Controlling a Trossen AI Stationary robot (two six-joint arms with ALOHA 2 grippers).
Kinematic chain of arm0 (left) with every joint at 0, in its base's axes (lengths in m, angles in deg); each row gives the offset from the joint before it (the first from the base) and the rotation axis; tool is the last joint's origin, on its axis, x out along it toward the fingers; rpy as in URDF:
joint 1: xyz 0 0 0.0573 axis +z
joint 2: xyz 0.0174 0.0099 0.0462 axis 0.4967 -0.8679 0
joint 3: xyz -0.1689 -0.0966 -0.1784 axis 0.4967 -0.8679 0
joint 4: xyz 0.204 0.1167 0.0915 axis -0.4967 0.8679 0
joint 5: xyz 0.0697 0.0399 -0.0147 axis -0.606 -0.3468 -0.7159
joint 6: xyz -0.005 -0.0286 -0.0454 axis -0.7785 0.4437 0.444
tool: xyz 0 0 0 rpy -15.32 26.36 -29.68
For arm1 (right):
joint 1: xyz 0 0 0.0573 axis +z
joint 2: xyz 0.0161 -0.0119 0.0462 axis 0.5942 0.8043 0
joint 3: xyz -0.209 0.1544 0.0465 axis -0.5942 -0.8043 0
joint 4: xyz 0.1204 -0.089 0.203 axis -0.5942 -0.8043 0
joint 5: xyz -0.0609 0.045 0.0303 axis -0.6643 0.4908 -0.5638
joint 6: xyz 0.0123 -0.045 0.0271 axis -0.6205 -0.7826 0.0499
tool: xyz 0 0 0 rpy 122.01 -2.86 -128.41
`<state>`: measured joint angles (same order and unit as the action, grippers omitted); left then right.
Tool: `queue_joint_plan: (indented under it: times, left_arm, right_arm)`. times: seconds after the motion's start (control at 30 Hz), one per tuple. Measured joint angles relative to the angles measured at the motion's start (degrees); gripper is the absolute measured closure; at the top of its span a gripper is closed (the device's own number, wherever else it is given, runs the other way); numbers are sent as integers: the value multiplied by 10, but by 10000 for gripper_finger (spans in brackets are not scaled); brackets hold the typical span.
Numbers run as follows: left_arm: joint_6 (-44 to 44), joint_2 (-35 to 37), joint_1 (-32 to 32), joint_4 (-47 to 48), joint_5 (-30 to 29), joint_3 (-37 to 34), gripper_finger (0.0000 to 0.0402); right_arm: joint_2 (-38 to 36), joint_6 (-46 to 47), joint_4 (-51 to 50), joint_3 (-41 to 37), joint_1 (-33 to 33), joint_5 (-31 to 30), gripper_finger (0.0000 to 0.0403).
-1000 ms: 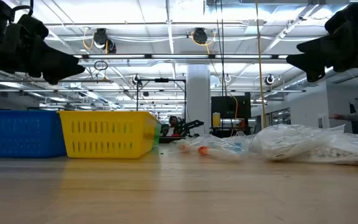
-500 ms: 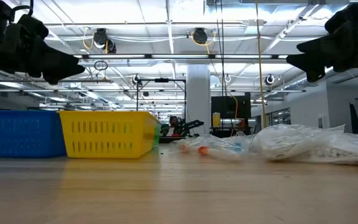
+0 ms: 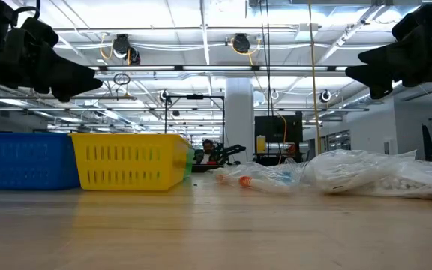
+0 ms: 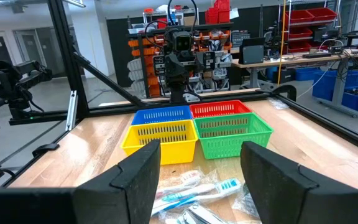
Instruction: Pick & Place Travel size toiletries
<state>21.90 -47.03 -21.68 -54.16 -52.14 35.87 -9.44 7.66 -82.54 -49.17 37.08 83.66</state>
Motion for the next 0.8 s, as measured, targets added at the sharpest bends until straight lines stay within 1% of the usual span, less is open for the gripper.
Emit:
queue_joint_plan:
  times: [0.67, 0.8]
  left_arm:
    - [0, 0, 0, 0, 0, 0, 169]
    - [0, 0, 0, 0, 0, 0, 169]
  right_arm:
    - [0, 0, 0, 0, 0, 0, 193]
    - [0, 7, 28, 0, 0, 0, 193]
